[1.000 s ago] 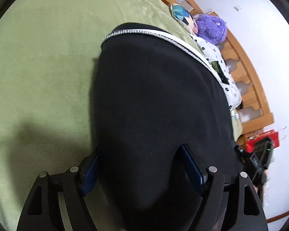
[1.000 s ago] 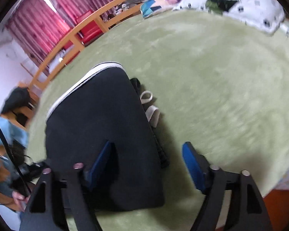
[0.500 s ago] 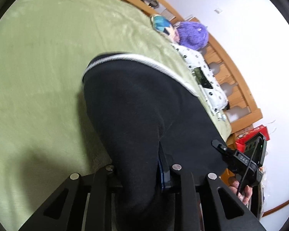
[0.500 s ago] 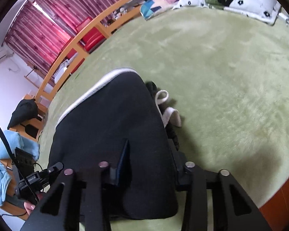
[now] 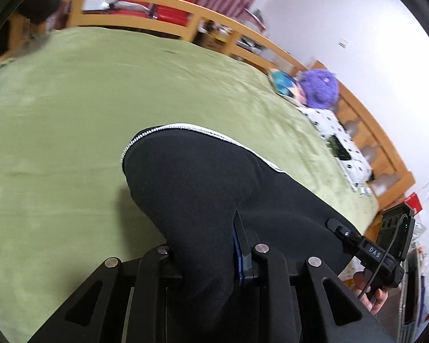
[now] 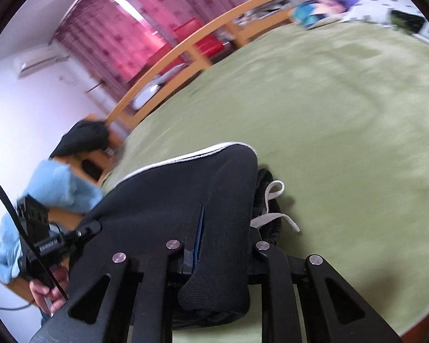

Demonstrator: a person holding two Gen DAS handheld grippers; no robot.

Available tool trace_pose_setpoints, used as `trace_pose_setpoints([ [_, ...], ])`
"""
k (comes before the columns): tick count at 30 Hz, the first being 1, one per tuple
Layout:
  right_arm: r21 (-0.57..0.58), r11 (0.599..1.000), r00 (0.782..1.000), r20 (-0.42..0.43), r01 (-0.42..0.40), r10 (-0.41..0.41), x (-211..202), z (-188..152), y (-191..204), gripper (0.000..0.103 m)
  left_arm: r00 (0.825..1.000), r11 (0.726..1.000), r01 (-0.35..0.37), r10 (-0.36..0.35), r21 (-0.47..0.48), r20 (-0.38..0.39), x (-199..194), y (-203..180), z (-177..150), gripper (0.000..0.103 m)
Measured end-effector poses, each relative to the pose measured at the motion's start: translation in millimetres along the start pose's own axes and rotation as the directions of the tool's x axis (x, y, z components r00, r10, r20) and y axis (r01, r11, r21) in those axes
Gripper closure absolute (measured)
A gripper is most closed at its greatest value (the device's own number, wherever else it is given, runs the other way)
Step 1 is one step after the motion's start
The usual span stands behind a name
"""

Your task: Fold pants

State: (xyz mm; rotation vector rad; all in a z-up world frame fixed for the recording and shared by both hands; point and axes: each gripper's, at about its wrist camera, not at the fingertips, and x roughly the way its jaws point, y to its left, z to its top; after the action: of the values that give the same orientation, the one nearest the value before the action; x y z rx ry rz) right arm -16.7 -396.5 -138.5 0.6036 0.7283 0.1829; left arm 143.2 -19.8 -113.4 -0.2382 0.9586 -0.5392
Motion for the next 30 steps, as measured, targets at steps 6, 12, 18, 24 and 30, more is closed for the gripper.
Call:
trace_pose_setpoints([
  [6, -0.163, 0.984, 0.987, -0.132, 0.074, -0.096, 54, -46, 45, 0.067, 0.988, 0.992, -0.09, 0.078, -0.084, -0.134, 22, 83, -37, 0.061],
  [12, -0.302, 0.934, 0.967, -0.103, 0.191, -0.231, 29, -58, 55, 0.042, 0.961, 0.962, -0.268, 0.263, -0.057, -0.082, 9, 82, -72, 0.035],
  [18, -0.481, 0.847, 0.974, 0.093, 0.226, -0.207, -13, -66, 100, 0.043, 0.953, 0.953, -0.301, 0.299, 0.023, 0.055, -30, 44, -94, 0.034],
  [24, -0.57, 0.777, 0.955, 0.042, 0.265, -0.295, 30, -105, 89, 0.052, 0.954, 0.954, -0.299, 0.299, -0.023, -0.017, 3, 50, -146, 0.023],
  [30, -0.566, 0.792, 0.961, 0.002, 0.23, -0.278, 27, -103, 78, 0.05, 0.966, 0.968, -0.251, 0.249, -0.021, -0.067, -3, 49, -140, 0.021],
])
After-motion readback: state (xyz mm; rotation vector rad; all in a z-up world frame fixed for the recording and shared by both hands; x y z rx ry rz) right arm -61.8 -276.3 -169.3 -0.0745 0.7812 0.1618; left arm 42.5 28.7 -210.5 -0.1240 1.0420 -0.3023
